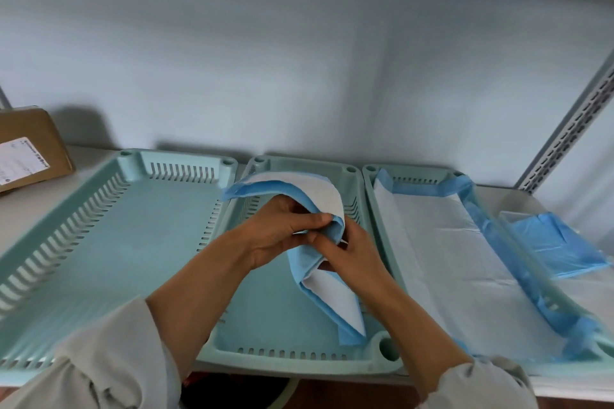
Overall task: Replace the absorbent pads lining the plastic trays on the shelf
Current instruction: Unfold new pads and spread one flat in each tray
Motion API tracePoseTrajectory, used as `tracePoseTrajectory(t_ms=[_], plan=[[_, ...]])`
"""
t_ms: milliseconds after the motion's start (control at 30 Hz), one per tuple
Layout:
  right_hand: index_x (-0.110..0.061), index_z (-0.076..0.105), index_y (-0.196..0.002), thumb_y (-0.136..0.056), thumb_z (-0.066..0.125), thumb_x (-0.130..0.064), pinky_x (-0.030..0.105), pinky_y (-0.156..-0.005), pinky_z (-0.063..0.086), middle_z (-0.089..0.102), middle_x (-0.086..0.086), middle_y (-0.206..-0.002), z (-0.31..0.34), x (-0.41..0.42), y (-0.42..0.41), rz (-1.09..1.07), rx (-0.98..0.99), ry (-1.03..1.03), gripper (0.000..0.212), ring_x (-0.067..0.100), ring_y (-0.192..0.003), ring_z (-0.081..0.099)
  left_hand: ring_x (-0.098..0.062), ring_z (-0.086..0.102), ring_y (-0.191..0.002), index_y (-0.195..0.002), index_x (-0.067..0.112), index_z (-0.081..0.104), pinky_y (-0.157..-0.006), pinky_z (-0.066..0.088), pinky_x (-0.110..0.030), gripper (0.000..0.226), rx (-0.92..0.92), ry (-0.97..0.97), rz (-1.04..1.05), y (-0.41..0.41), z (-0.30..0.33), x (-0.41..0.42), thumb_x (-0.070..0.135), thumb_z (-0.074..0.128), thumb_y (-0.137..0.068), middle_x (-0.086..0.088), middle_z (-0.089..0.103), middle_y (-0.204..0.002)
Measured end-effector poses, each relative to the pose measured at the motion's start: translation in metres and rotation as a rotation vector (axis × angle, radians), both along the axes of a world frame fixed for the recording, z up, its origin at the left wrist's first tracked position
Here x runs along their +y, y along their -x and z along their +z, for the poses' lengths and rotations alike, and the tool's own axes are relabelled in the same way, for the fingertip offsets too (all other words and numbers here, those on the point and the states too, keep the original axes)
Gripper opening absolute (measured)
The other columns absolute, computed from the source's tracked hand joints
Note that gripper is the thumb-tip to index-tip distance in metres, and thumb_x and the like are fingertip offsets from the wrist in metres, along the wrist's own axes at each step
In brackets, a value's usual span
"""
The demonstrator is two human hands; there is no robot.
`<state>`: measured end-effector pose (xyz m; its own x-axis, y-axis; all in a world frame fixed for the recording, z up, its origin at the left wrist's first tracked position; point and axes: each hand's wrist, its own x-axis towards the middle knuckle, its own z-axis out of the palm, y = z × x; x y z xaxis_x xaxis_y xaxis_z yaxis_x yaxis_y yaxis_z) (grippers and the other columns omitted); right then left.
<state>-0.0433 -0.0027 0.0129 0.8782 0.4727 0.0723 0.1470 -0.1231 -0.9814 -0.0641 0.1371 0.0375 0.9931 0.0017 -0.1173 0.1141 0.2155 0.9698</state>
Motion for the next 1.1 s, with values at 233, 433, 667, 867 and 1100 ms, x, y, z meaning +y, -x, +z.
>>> tracePoseTrajectory(t_ms=[233,433,667,867,1100], plan=[[-0.029,0.054,-0.121,-0.099,0.044,-0.036,0.022,-0.069,0.058,0.07,-0.001,-0.101,0.002,-0.005,0.006,0.06,0.087,-0.076,0.026,0.012,-0.084,0.072,-0.016,0.065,-0.078,-0.098,0.009,0.065,-0.072,0.057,-0.025,0.014,0.046,-0.096,0.126,-0.005,-0.001,-0.006,0.002,0.055,-0.091,-0.007,0.068,-0.087],[-0.021,0.06,-0.112,-0.102,0.036,-0.031,0.017,-0.061,0.056,0.07,-0.003,-0.084,0.004,-0.005,0.006,-0.015,0.0,0.017,0.027,0.01,-0.064,0.071,-0.02,0.066,-0.092,-0.107,0.008,0.064,-0.081,0.055,-0.031,0.021,0.018,-0.443,0.208,-0.004,-0.004,-0.015,0.016,0.059,-0.088,-0.009,0.07,-0.1],[-0.022,0.061,-0.109,-0.101,0.041,-0.028,0.018,-0.066,0.057,0.07,-0.007,-0.088,0.001,-0.004,0.005,0.01,0.014,0.061,0.022,0.006,-0.076,0.072,-0.023,0.064,-0.097,-0.103,0.01,0.063,-0.085,0.053,-0.03,0.018,-0.008,-0.517,0.145,0.002,-0.004,-0.016,0.008,0.054,-0.088,-0.011,0.067,-0.1],[-0.021,0.061,-0.108,-0.1,0.041,-0.017,0.017,-0.066,0.056,0.068,-0.005,-0.096,-0.004,-0.004,0.003,-0.015,0.047,0.104,0.021,0.005,-0.086,0.069,-0.016,0.063,-0.097,-0.105,0.015,0.062,-0.08,0.053,-0.023,0.025,-0.016,-0.581,0.026,0.003,-0.013,-0.016,0.005,0.061,-0.082,-0.003,0.067,-0.099],[-0.01,0.065,-0.097,-0.101,0.038,-0.014,0.021,-0.067,0.058,0.07,0.01,-0.088,-0.003,0.002,0.001,-0.173,0.114,0.072,0.028,0.014,-0.078,0.07,-0.019,0.068,-0.092,-0.106,0.013,0.063,-0.084,0.058,-0.031,0.023,-0.031,-0.544,0.088,0.002,-0.019,-0.02,0.014,0.064,-0.083,-0.008,0.069,-0.098]])
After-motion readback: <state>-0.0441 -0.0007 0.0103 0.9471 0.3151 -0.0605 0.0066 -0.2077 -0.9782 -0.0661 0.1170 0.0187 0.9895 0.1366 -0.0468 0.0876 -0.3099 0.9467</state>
